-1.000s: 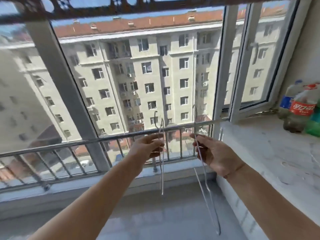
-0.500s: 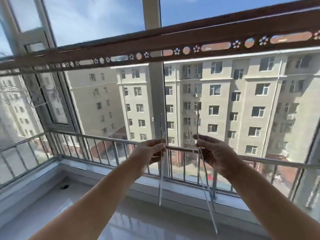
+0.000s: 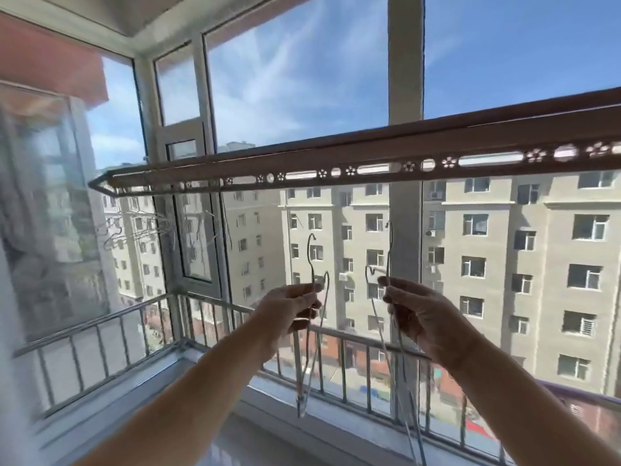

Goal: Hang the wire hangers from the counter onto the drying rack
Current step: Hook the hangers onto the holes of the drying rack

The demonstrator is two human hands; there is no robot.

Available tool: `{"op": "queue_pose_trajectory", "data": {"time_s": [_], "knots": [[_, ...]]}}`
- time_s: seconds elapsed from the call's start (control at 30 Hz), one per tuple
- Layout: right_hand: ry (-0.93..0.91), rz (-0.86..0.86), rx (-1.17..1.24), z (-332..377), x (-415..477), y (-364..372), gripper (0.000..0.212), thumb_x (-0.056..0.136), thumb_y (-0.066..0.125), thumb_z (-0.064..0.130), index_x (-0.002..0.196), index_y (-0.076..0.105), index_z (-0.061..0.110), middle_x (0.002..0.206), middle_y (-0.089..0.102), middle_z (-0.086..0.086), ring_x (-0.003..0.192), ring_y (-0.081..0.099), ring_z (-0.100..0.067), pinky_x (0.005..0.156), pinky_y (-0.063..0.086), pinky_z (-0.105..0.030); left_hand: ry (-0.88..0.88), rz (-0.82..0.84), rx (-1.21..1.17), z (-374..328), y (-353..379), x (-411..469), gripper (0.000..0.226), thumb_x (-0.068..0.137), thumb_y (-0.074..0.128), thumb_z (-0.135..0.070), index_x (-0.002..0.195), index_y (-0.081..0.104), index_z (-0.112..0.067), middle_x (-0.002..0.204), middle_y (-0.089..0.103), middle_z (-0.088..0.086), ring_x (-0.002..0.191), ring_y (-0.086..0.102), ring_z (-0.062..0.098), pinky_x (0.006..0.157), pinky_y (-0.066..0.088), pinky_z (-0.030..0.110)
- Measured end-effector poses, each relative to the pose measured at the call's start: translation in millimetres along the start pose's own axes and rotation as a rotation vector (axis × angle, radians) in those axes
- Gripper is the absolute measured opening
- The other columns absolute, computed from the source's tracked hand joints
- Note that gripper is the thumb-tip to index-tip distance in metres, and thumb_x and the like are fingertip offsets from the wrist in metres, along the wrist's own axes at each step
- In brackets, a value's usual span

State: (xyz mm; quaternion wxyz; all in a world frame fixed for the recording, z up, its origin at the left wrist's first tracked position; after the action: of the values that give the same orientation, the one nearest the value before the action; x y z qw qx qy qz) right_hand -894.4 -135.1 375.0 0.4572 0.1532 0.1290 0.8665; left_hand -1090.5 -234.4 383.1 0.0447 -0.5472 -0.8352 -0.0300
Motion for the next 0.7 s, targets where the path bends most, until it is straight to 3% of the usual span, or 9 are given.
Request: {"op": "queue_pose_trajectory", "data": {"time_s": [0.27,0.43,0.7], "knots": [[-0.008,0.045,-0.04,-30,75,98,0.021,0.086,0.056,0.001,0.102,0.068,0.007,0.069,0.059,-0.002,0.057,0.051,-0.008,0.048,0.045,-0.017,0.059,-0.061,0.051,-14,-98,55,0.021,0.092,0.053,-0.009,0.105,0.068,-0.014,0.079,0.069,0.001,0.069,0.058,0.012,0.058,0.043,0.021],[-0.035,0.116,-0.08,-36,127,141,0.022,0.088,0.053,0.002,0.105,0.066,0.007,0.069,0.057,-0.001,0.061,0.048,-0.009,0.054,0.043,-0.017,0.102,-0.106,0.013,-22,-139,102,0.016,0.091,0.055,-0.01,0.097,0.069,-0.015,0.074,0.073,-0.001,0.072,0.059,0.014,0.063,0.044,0.026],[-0.094,0.166,-0.06,-35,226,183,0.018,0.087,0.054,0.0,0.1,0.066,0.005,0.07,0.057,-0.004,0.058,0.049,-0.009,0.047,0.043,-0.014,0.163,-0.137,0.007,-41,-180,190,0.018,0.091,0.054,-0.012,0.103,0.068,-0.011,0.08,0.072,0.0,0.074,0.057,0.014,0.066,0.043,0.027]]}}
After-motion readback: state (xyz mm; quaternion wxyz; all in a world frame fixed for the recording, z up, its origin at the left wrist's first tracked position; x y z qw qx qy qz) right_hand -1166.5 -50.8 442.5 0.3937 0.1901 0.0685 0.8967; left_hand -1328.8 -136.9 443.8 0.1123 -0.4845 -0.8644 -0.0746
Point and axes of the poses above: each hand's wrist, its own x-axis towards the middle knuckle, its own y-axis out of the palm, z = x × y, the point moved 1 cm from there along x, towards the middle knuckle
